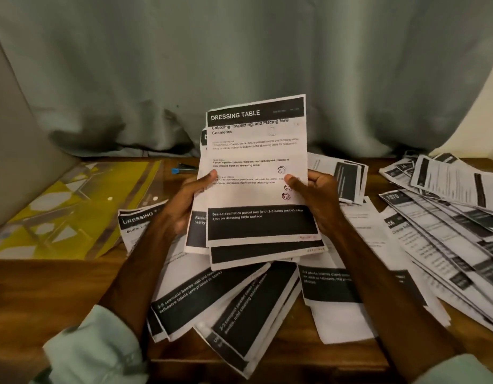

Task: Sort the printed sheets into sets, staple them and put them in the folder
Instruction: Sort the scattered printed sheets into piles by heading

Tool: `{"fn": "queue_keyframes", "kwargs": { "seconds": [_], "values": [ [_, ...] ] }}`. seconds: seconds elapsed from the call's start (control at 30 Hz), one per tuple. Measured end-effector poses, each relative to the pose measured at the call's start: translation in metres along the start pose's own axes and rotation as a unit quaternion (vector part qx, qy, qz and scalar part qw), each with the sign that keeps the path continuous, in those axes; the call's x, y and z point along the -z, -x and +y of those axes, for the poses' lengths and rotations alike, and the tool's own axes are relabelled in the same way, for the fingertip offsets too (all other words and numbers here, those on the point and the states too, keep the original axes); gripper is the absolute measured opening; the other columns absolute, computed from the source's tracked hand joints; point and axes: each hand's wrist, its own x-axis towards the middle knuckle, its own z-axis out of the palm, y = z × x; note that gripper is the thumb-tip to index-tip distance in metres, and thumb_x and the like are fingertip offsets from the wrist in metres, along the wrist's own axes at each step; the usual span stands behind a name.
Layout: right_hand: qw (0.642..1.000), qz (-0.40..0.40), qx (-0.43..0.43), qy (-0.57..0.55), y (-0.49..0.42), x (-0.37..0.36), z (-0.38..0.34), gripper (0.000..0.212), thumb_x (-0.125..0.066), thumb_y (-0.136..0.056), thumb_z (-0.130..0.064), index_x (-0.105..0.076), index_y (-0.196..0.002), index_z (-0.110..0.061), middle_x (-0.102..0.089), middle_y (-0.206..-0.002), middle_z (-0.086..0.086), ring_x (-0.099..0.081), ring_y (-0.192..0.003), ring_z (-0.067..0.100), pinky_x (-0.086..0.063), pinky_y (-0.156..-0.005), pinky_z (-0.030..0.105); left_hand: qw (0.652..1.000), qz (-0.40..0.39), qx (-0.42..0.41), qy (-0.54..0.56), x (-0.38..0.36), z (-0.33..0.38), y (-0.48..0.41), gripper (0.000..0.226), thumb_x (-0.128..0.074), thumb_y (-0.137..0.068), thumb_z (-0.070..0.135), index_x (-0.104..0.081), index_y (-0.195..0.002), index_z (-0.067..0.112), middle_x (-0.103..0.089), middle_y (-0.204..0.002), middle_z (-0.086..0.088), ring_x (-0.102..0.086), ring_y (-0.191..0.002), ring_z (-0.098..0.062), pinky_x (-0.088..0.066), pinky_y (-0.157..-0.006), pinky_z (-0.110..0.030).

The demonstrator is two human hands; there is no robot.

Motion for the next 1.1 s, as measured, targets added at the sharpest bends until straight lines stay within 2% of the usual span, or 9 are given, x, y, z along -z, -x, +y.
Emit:
{"fn": "queue_keyframes", "kwargs": {
  "seconds": [0.07, 0.17, 0.33, 0.5, 0.6, 0.7, 0.9, 1.1],
  "values": [
    [1.0, -0.004, 0.003, 0.004, 0.003, -0.001, 0.006, 0.022, -0.073, -0.092, -0.019, -0.07, -0.113, -0.014, -0.076, -0.095, -0.002, -0.077, -0.08, 0.017, -0.06, -0.064, 0.024, 0.996, 0.066, -0.017, -0.051, -0.001, -0.007, -0.004, 0.027, -0.067, -0.095, 0.012, -0.062, -0.121, 0.014, -0.076, -0.113, -0.013, -0.075, -0.097, -0.032, -0.064, -0.076, -0.048],
    [1.0, -0.01, 0.002, -0.005, 0.005, 0.0, 0.011, 0.016, -0.073, -0.092, -0.019, -0.071, -0.108, -0.018, -0.078, -0.099, 0.004, -0.077, -0.082, 0.02, -0.061, -0.067, 0.027, 0.993, 0.085, -0.029, -0.076, 0.001, -0.013, -0.009, 0.024, -0.068, -0.092, 0.003, -0.066, -0.113, 0.014, -0.077, -0.109, -0.012, -0.076, -0.092, -0.029, -0.064, -0.069, -0.042],
    [0.999, -0.032, -0.005, -0.024, 0.004, 0.008, 0.01, 0.022, -0.071, -0.093, -0.023, -0.07, -0.113, -0.014, -0.078, -0.102, 0.004, -0.076, -0.09, 0.023, -0.063, -0.077, 0.036, 0.99, 0.102, -0.056, -0.079, 0.009, -0.02, -0.02, 0.042, -0.072, -0.089, 0.005, -0.063, -0.129, 0.003, -0.074, -0.117, -0.015, -0.074, -0.101, -0.032, -0.063, -0.075, -0.042],
    [0.996, -0.075, -0.026, -0.03, 0.007, 0.019, 0.005, 0.027, -0.074, -0.091, -0.021, -0.07, -0.117, -0.015, -0.078, -0.106, 0.001, -0.076, -0.093, 0.021, -0.062, -0.075, 0.032, 0.986, 0.139, -0.081, -0.051, 0.007, -0.023, -0.023, 0.043, -0.071, -0.092, 0.005, -0.06, -0.133, 0.007, -0.074, -0.118, -0.012, -0.073, -0.105, -0.033, -0.062, -0.082, -0.05],
    [0.997, -0.076, -0.022, -0.027, 0.009, 0.022, 0.003, 0.027, -0.074, -0.089, -0.019, -0.07, -0.116, -0.017, -0.077, -0.107, -0.002, -0.076, -0.093, 0.018, -0.061, -0.071, 0.026, 0.984, 0.14, -0.099, -0.049, 0.007, -0.024, -0.025, 0.042, -0.07, -0.092, 0.004, -0.061, -0.133, 0.007, -0.074, -0.121, -0.012, -0.072, -0.108, -0.032, -0.061, -0.087, -0.051],
    [0.998, -0.066, -0.012, -0.018, 0.01, 0.024, 0.003, 0.025, -0.075, -0.088, -0.017, -0.071, -0.112, -0.02, -0.076, -0.107, -0.006, -0.075, -0.093, 0.015, -0.059, -0.071, 0.023, 0.986, 0.134, -0.089, -0.043, 0.006, -0.026, -0.025, 0.046, -0.07, -0.092, 0.006, -0.058, -0.136, 0.008, -0.073, -0.121, -0.012, -0.072, -0.107, -0.033, -0.062, -0.082, -0.049],
    [0.998, -0.06, -0.017, -0.021, 0.01, 0.026, 0.004, 0.024, -0.076, -0.087, -0.017, -0.072, -0.11, -0.02, -0.077, -0.103, -0.009, -0.075, -0.093, 0.016, -0.06, -0.071, 0.025, 0.988, 0.126, -0.081, -0.032, 0.004, -0.027, -0.024, 0.051, -0.072, -0.089, 0.007, -0.056, -0.138, 0.007, -0.072, -0.123, -0.013, -0.072, -0.108, -0.034, -0.063, -0.078, -0.047],
    [0.998, -0.06, -0.022, -0.028, 0.009, 0.029, 0.005, 0.027, -0.075, -0.088, -0.017, -0.071, -0.115, -0.016, -0.076, -0.111, 0.0, -0.075, -0.095, 0.019, -0.062, -0.076, 0.029, 0.988, 0.125, -0.085, -0.043, 0.002, -0.027, -0.024, 0.06, -0.078, -0.081, 0.014, -0.057, -0.137, 0.007, -0.072, -0.123, -0.013, -0.071, -0.109, -0.035, -0.061, -0.085, -0.052]
  ]
}}
